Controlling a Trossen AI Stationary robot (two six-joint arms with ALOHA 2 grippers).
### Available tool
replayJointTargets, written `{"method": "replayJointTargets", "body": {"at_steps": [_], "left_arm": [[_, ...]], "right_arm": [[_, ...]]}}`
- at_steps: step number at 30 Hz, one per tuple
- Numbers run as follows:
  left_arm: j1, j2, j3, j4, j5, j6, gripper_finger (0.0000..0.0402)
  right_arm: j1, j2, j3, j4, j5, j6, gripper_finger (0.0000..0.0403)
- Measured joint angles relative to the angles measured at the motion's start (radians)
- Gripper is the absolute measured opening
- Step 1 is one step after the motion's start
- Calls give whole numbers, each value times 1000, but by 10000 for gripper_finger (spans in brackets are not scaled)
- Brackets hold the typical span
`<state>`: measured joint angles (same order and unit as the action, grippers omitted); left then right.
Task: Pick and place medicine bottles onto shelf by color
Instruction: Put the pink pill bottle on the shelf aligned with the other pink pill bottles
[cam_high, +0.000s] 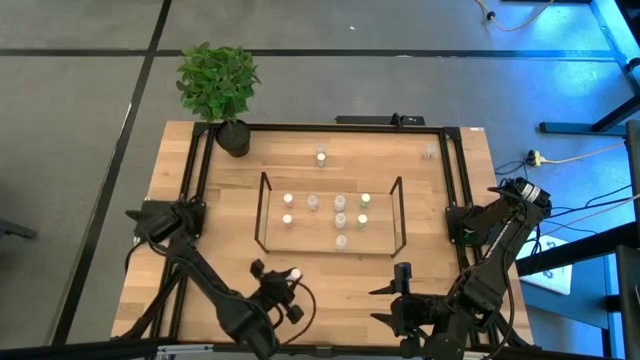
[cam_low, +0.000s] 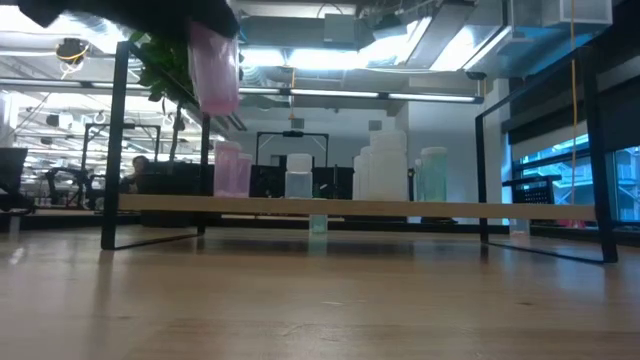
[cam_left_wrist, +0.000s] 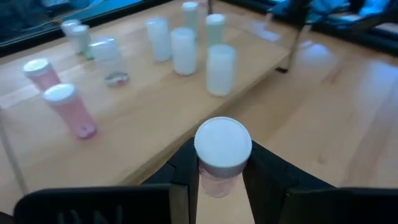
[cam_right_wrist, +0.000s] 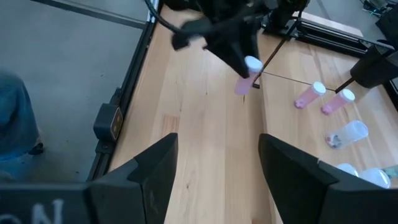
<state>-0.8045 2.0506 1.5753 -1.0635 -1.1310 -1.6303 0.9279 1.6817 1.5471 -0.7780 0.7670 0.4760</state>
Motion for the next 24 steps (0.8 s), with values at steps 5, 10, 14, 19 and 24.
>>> {"method": "replayJointTargets", "body": {"at_steps": [5, 10, 14, 19, 24], "left_arm": [[38, 0, 0, -148, 61, -144, 86], [29, 0, -1, -227, 74, -291, 86], [3, 17, -1, -268, 61, -374, 86], [-26, 70, -2, -348, 10, -460, 86], [-1, 88, -2, -366, -21, -460, 86]], "right_arm": [[0, 0, 0, 0, 0, 17, 226], [0, 0, 0, 0, 1, 16, 226], [0, 0, 0, -2, 1, 13, 226], [0, 0, 0, -11, 12, 11, 226], [0, 0, 0, -12, 19, 11, 226]]}}
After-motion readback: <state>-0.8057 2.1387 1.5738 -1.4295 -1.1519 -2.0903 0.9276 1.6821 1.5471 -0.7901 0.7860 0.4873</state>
